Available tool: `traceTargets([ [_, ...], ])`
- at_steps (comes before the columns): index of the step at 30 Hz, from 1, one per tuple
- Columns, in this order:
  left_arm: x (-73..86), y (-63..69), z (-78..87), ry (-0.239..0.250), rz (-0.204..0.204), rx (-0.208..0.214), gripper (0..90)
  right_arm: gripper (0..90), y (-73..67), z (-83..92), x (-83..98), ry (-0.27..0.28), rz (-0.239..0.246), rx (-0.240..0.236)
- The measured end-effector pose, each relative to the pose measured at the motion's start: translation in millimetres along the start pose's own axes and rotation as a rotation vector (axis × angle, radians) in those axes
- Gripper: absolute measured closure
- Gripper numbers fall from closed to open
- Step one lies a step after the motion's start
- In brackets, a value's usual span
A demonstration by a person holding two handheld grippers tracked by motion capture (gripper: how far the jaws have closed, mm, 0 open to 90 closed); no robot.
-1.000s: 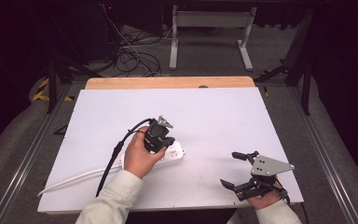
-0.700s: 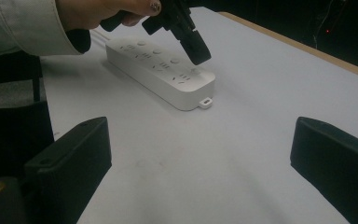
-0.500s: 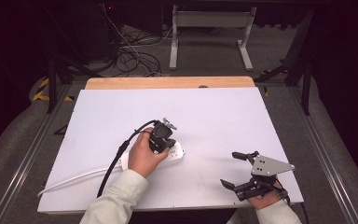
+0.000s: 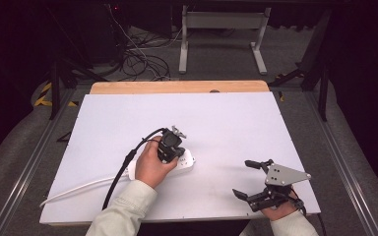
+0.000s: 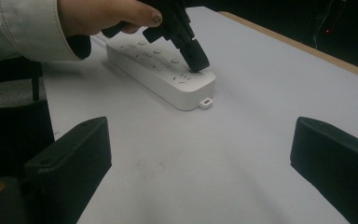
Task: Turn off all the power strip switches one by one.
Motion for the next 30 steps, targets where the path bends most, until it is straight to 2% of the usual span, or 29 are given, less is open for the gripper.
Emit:
traceTargets([
  [7,-0.1,0.4,-0.2,0.0,0.004,-0.009,90.0,5.7,-0.9,-0.2,-0.2,-0.002,0.001,-0.002],
  [13,0.2,-0.4,-0.6,0.01,0.016,0.001,90.0,5.7,-1.2,-0.7,-0.3,-0.001,0.003,-0.003],
  [16,0.3,0.6,-2.0,0.016,0.002,-0.021,90.0,5.7,-1.3,-1.4,0.1,-0.005,0.002,-0.005],
  [22,0.4,1.1,-1.3,0.018,0.011,-0.021,90.0,5.7,-1.7,-1.8,0.1,-0.004,0.001,-0.005],
  [24,-0.1,1.8,7.0,0.039,0.012,-0.01,90.0,5.7,-0.4,-1.8,0.5,-0.004,-0.003,-0.006],
  [25,-1.3,3.3,13.3,0.071,0.007,0.006,90.0,5.7,0.2,-1.8,0.6,-0.002,-0.003,-0.006],
  [27,-4.6,6.8,29.1,0.129,0.0,0.012,90.0,5.7,1.0,-1.6,1.0,-0.002,-0.006,-0.005],
  [29,-6.6,11.0,42.3,0.154,-0.013,0.025,90.0,5.7,1.1,-1.9,0.9,-0.002,-0.011,-0.003],
  [30,-6.9,12.3,47.8,0.167,-0.015,0.019,90.0,5.8,0.8,-1.9,0.7,-0.003,-0.006,-0.003],
])
Point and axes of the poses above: each handheld gripper's, and its own axes: z roughly backward along the jaws, x roughly out of its underside, y roughly to its right, the point moved 8 cm from there along -z, roughly forward along the jaws, and after that the axes turned 5 degrees about -y, right-handed, at the moved point
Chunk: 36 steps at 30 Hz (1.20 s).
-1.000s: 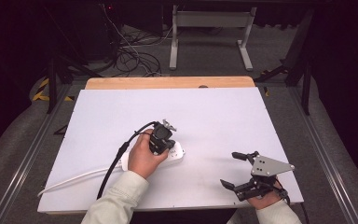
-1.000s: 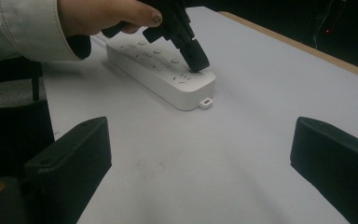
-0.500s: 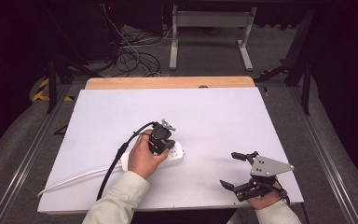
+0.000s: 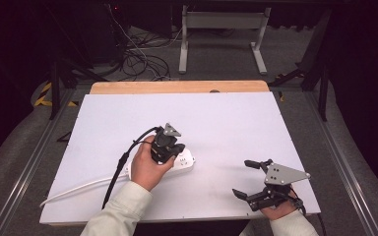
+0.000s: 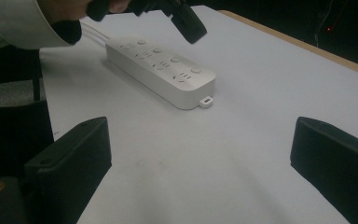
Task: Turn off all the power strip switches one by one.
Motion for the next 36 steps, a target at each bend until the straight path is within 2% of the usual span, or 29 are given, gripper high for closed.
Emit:
traceTargets([
  [2,-0.7,1.9,10.9,0.026,-0.008,0.008,89.9,5.7,-1.0,0.5,-0.5,-0.002,0.003,0.003],
  [3,-0.9,2.0,16.2,0.042,-0.012,0.014,86.9,5.7,-1.2,1.0,-0.6,-0.001,0.004,0.004],
  [4,-0.9,3.0,21.4,0.058,-0.01,0.026,77.3,5.7,-1.2,1.5,-0.6,0.001,0.002,0.005],
  [8,2.6,4.0,46.0,0.127,-0.002,0.061,61.1,5.7,-0.7,2.1,-0.6,0.004,-0.002,0.008],
  [10,6.3,3.8,59.4,0.184,-0.007,0.063,61.8,5.7,-0.9,2.6,-0.7,0.005,0.0,0.01],
  [12,12.9,2.5,70.4,0.218,-0.011,0.056,60.9,5.7,-0.4,3.3,-0.6,0.005,-0.002,0.012],
  [14,19.5,1.4,79.4,0.263,-0.038,0.047,53.8,5.7,-0.1,3.2,-1.0,0.009,-0.005,0.011],
  [15,23.6,0.1,83.1,0.28,-0.053,0.035,50.3,5.7,-0.1,3.1,-0.9,0.007,-0.006,0.012],
  [17,33.0,-1.2,88.0,0.291,-0.064,0.055,45.6,5.7,-0.4,2.8,-0.9,0.007,-0.006,0.011],
  [19,42.7,-4.8,92.0,0.306,-0.047,0.063,41.0,5.7,-0.4,3.5,-0.8,0.004,-0.007,0.013],
  [22,56.2,-8.7,99.0,0.36,-0.059,0.052,31.7,5.7,-0.1,4.4,-1.2,0.012,-0.005,0.014],
  [26,79.6,-8.9,105.6,0.41,-0.104,0.025,22.6,5.7,0.5,5.0,-0.8,0.016,-0.011,0.011],
  [29,100.8,-11.0,108.5,0.442,-0.108,0.027,17.6,5.7,0.4,5.4,-0.8,0.017,-0.015,0.01],
  [31,115.4,-16.7,110.2,0.456,-0.101,0.015,15.5,5.7,0.0,5.9,-0.9,0.018,-0.016,0.009],
  [34,134.2,-26.6,113.1,0.475,-0.053,0.009,12.6,5.7,-0.2,6.3,-0.8,0.018,-0.021,0.009],
  [36,144.1,-32.8,114.0,0.469,-0.033,-0.02,12.3,5.7,0.2,6.6,-0.7,0.019,-0.019,0.01],
])
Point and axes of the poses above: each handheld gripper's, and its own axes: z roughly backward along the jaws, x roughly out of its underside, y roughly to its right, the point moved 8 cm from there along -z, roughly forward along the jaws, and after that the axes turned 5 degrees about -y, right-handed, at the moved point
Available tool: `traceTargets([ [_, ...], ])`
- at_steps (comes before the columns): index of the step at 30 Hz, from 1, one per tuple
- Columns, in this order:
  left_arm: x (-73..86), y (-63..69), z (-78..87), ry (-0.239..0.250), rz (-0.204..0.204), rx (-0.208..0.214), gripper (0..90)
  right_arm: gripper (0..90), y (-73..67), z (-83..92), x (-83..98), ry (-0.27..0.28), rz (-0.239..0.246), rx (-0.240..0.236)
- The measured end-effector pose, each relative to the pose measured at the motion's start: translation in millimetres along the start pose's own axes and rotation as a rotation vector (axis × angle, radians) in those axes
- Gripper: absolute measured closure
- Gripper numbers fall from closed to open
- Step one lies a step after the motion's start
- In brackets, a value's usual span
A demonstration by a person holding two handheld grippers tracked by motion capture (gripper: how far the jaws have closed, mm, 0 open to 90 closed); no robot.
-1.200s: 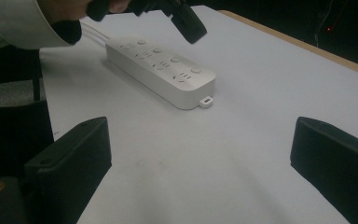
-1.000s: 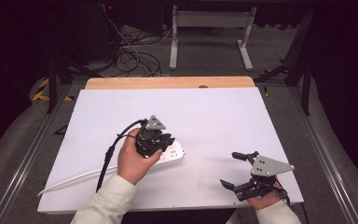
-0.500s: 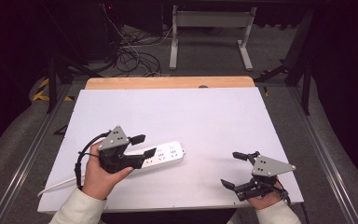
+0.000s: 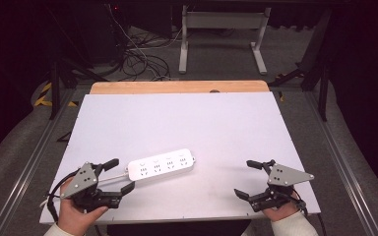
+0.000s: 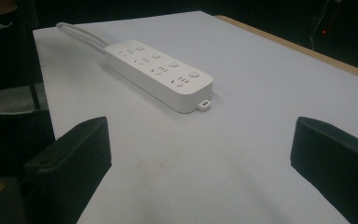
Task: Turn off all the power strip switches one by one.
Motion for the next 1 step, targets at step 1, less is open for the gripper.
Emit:
traceTargets([
  [1,3.4,-2.1,2.0,-0.004,0.003,-0.013,11.7,5.7,0.2,0.2,0.2,0.001,-0.002,0.0],
])
Point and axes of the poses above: each handheld gripper's, and its own axes: z roughly backward along the jaws, x roughly out of its underside, y roughly to its right, the point moved 8 cm from there along -z, roughly forward along the jaws, and after that the axes turned 5 degrees about -y, right-handed, at the moved point
